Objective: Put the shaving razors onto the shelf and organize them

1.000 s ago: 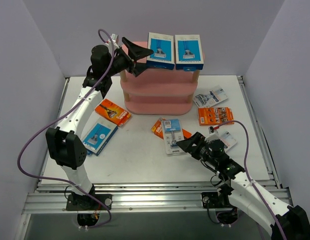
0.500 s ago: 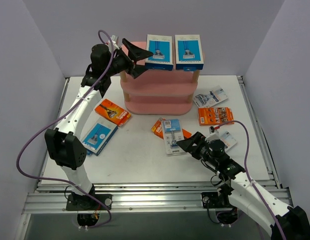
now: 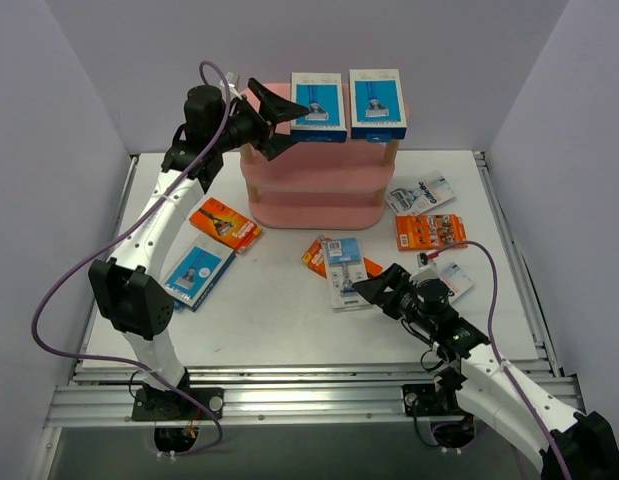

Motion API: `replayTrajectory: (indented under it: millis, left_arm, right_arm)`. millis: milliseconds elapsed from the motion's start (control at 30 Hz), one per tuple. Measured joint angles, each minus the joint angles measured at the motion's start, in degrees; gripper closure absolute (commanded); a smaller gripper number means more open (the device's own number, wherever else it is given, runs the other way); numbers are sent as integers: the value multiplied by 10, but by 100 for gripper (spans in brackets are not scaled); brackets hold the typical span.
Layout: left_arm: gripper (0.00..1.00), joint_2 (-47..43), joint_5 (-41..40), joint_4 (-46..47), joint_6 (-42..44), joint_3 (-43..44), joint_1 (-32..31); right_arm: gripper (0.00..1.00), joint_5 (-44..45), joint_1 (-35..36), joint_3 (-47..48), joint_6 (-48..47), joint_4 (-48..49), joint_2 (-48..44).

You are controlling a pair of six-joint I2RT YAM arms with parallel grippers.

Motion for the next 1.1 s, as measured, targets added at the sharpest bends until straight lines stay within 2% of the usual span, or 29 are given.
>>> replayTrajectory:
  millis: [1100]
  left_arm:
    - [6,30,18,-8,-8,40,-8]
  right_arm:
    - [28,-9,-8,-19,-4,5,17]
